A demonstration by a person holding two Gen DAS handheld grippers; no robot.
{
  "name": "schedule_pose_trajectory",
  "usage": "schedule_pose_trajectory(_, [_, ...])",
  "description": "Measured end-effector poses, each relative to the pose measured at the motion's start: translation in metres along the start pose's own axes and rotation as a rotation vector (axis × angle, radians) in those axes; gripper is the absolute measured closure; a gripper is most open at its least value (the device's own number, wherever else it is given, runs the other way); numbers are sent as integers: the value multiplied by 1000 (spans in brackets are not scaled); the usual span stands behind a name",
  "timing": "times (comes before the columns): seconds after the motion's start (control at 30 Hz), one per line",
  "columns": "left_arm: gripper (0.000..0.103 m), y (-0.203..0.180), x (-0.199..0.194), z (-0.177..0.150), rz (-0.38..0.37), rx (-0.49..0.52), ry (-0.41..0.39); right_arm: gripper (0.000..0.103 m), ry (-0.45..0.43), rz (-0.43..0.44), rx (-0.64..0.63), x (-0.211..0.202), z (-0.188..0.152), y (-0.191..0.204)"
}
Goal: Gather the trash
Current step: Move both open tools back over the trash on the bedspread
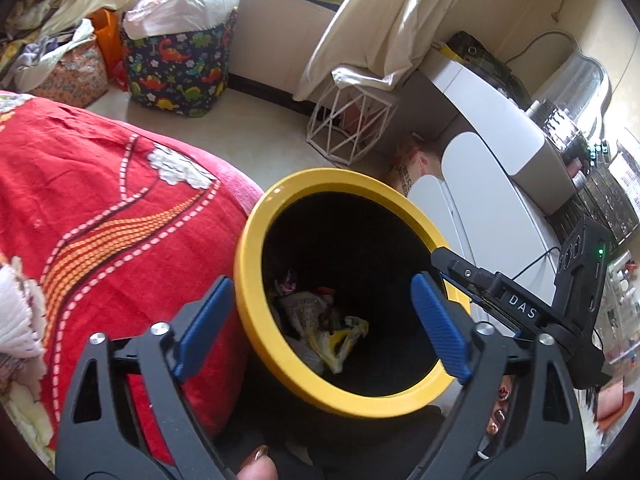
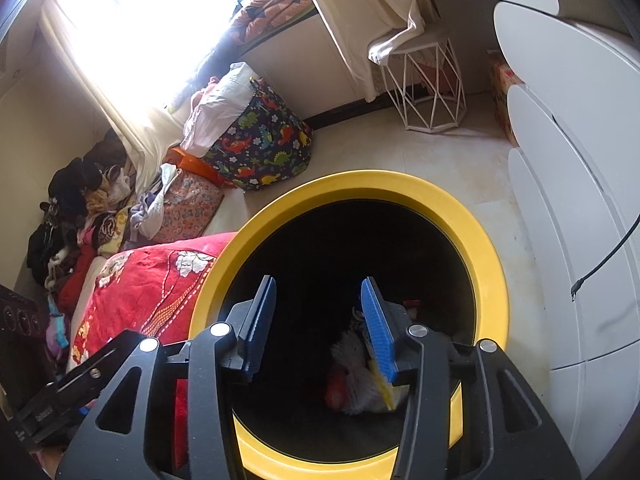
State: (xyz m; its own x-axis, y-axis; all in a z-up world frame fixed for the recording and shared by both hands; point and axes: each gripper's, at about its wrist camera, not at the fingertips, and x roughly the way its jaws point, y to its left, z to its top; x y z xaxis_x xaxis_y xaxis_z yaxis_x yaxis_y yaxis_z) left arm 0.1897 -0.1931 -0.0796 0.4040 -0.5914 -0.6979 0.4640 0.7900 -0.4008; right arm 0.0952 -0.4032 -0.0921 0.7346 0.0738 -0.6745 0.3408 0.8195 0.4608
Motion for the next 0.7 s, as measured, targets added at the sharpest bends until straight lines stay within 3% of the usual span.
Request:
schedule_pose_trajectory(0.13, [11, 2, -15, -1, 24, 4, -42, 56, -11, 3, -7, -4, 1, 5])
schedule_pose_trajectory(0.7, [11, 17, -79, -7, 128, 23, -181, 43, -66, 69, -130, -29, -1, 55])
